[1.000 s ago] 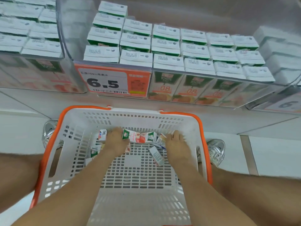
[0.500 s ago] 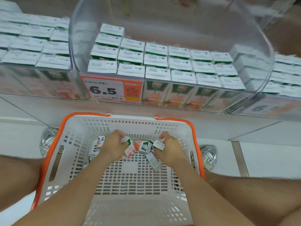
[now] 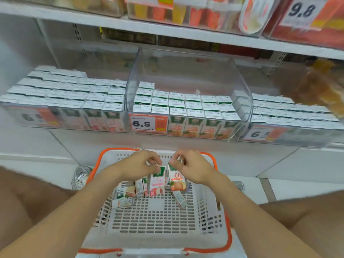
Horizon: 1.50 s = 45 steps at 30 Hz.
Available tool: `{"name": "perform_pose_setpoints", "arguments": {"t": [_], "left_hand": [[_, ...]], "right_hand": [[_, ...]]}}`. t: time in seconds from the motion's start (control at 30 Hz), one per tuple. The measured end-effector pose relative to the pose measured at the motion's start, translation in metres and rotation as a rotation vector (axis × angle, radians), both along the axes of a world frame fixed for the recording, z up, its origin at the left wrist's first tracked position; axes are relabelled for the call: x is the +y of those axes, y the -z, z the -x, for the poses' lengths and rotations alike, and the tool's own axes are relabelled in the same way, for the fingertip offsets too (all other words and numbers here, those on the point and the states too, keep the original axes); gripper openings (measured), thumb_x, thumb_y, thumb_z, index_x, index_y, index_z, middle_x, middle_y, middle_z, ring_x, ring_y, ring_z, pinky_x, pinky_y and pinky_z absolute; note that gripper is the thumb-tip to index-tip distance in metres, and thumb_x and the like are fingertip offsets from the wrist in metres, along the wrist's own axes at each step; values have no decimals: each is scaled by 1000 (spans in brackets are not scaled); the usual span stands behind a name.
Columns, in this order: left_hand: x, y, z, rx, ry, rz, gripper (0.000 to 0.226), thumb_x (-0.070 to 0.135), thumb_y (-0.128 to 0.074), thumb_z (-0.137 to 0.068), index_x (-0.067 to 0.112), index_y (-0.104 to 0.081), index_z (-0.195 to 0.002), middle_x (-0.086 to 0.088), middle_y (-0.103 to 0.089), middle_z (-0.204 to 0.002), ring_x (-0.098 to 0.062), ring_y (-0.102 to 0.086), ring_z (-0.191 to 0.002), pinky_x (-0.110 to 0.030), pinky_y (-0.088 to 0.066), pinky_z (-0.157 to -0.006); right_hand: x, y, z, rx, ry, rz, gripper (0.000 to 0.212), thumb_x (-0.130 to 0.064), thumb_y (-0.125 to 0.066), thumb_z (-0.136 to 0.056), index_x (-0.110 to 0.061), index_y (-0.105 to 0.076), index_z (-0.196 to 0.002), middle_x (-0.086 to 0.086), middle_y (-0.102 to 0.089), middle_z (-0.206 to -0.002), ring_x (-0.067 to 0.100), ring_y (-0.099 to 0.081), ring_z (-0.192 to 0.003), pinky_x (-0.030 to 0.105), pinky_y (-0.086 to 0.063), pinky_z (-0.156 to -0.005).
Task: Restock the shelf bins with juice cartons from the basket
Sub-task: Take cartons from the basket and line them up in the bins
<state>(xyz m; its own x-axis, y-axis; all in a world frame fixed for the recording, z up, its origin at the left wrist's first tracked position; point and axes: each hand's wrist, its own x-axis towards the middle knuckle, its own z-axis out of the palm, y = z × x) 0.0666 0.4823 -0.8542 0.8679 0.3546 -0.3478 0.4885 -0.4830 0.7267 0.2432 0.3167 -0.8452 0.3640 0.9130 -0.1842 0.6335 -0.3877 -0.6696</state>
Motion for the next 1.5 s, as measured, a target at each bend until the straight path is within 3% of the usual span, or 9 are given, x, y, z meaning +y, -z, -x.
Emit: {"name": "perform_pose_setpoints", "arguments": {"t": [0.2,0.43,0.6,0.7,0.87,1.03,1.3,1.4,1.5], "left_hand": [[-1,-84,9,-157,57,-135,9,30,-64,-103,28,-71,-107,12,-74,-93,2,-67,-82,-17,-48,-73],[8,-162,23,-426,-57,-331,11,39,-60,-104,36,-70,-107,16,-69,-84,-4,-62,-74,-31,-49,-68],[24,-194,25,-533,-164,-449,14,42,-55,-105,38,-66,-113,13,-70,-95,-5,-62,-81,-32,-52,-71],[37,-204,16,-588,-301,-389,16,42,-50,-107,38,-65,-110,19,-69,-95,-1,-63,-83,-26,-47,-68],[52,-206,-12,-559,-441,-385,23,41,-46,-108,36,-68,-114,23,-67,-108,6,-58,-99,-21,-43,-73],[70,-208,-36,-602,-479,-377,25,40,-45,-109,33,-68,-118,21,-68,-106,0,-62,-99,-28,-46,-77],[85,-188,-33,-708,-452,-157,20,37,-54,-107,34,-72,-114,19,-75,-101,-2,-69,-97,-22,-54,-77],[82,-185,-25,-769,-514,-43,17,34,-62,-104,29,-73,-116,12,-78,-105,-7,-72,-102,-32,-58,-92],[78,-191,-15,-795,-535,61,22,35,-67,-101,27,-70,-120,4,-81,-102,-11,-75,-99,-36,-59,-92]], "right_hand": [[2,-62,21,-56,-31,-192,21,-49,-60,-99,-29,-63,-92,5,-64,-73,12,-50,-60,38,-45,-61],[18,-139,31,-130,80,-566,15,-41,-61,-102,-30,-63,-113,2,-64,-75,9,-51,-56,35,-42,-59],[51,-176,10,-356,194,-724,36,-35,-52,-108,-15,-57,-137,-6,-64,-112,10,-60,-87,31,-44,-86],[83,-187,-17,-440,221,-648,38,-30,-50,-110,-12,-53,-143,5,-60,-132,22,-55,-120,26,-36,-93],[137,-177,-53,-487,145,-330,37,-22,-55,-108,-11,-54,-143,13,-58,-134,33,-52,-125,33,-36,-89],[178,-157,-65,-442,25,-129,35,-26,-59,-105,-15,-61,-138,13,-65,-134,34,-59,-122,44,-51,-93],[176,-152,-70,-313,-117,71,33,-25,-44,-107,-20,-64,-133,6,-71,-106,18,-61,-84,29,-44,-75],[163,-163,-54,-382,-52,-155,38,-29,-38,-111,-9,-62,-133,9,-73,-110,27,-64,-100,37,-51,-92],[147,-181,-15,-200,-30,-520,36,-31,-45,-109,-22,-60,-141,-5,-71,-123,12,-64,-113,30,-51,-96]]}}
